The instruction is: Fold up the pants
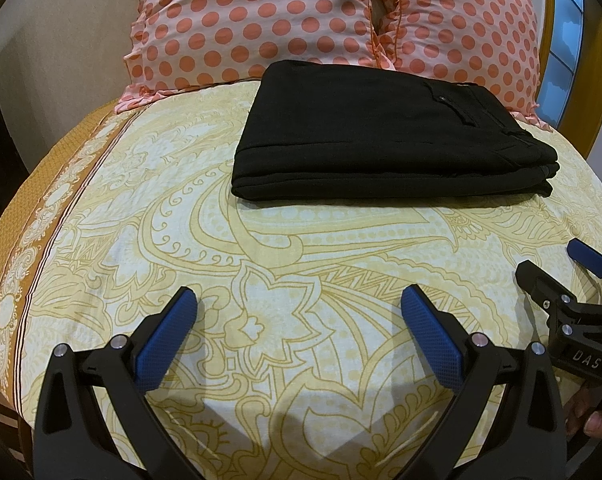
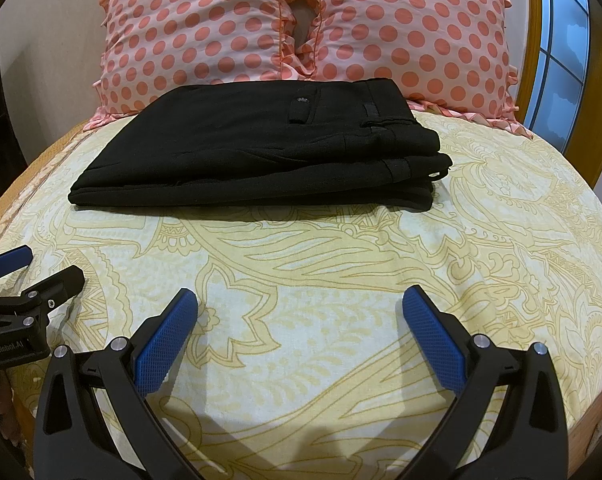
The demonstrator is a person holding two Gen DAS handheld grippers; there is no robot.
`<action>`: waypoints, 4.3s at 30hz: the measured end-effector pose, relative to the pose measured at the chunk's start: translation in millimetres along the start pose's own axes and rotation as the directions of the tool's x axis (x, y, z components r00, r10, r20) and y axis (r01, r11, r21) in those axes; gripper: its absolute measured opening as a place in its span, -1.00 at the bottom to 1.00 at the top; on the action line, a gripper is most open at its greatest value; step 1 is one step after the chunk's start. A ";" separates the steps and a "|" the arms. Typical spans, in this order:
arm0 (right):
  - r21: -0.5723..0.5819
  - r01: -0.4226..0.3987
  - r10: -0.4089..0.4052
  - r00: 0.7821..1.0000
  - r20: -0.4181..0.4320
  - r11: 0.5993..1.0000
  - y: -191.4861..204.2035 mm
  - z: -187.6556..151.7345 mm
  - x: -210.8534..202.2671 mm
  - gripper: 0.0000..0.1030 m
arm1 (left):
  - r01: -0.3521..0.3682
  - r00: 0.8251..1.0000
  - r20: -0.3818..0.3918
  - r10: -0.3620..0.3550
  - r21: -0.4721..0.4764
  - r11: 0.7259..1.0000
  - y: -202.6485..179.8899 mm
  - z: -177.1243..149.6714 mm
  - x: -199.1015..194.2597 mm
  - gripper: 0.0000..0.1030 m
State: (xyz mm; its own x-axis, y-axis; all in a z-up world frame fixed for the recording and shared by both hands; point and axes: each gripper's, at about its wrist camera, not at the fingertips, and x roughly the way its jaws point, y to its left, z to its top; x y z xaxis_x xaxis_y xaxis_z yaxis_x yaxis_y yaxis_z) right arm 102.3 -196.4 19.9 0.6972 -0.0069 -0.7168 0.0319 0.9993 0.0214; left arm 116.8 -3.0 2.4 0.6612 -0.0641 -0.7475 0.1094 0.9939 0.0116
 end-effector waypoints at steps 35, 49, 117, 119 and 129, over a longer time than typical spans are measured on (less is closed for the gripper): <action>0.002 0.002 -0.002 1.000 0.001 1.000 0.6 0.2 0.2 0.97 | 0.009 1.000 -0.024 -0.009 0.006 1.000 -1.0 2.0 2.7 0.97; 0.003 0.003 -0.003 1.000 0.000 1.000 1.0 0.6 0.3 0.97 | 0.011 1.000 0.003 -0.012 0.017 1.000 -0.3 -0.7 1.6 0.97; 0.001 0.001 -0.001 1.000 0.001 1.000 0.2 0.3 0.0 0.97 | 0.010 1.000 0.006 -0.010 0.016 1.000 -2.5 -2.3 2.0 0.97; 0.001 0.001 -0.001 1.000 0.002 1.000 0.1 0.3 -0.1 0.97 | 0.010 1.000 0.006 -0.010 0.016 1.000 -2.5 -2.3 1.9 0.97; 0.001 0.001 -0.001 1.000 0.002 1.000 0.0 0.5 -0.2 0.97 | 0.009 1.000 0.006 -0.009 0.015 1.000 -2.7 -2.4 2.0 0.97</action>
State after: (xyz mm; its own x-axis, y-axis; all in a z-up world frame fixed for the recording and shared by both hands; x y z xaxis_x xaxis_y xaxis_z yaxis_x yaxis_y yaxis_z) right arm 102.5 -196.4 20.4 0.6983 -0.0080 -0.7158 0.0333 0.9992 0.0213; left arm 116.0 -5.6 -0.7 0.6648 -0.0740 -0.7433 0.1269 0.9918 0.0148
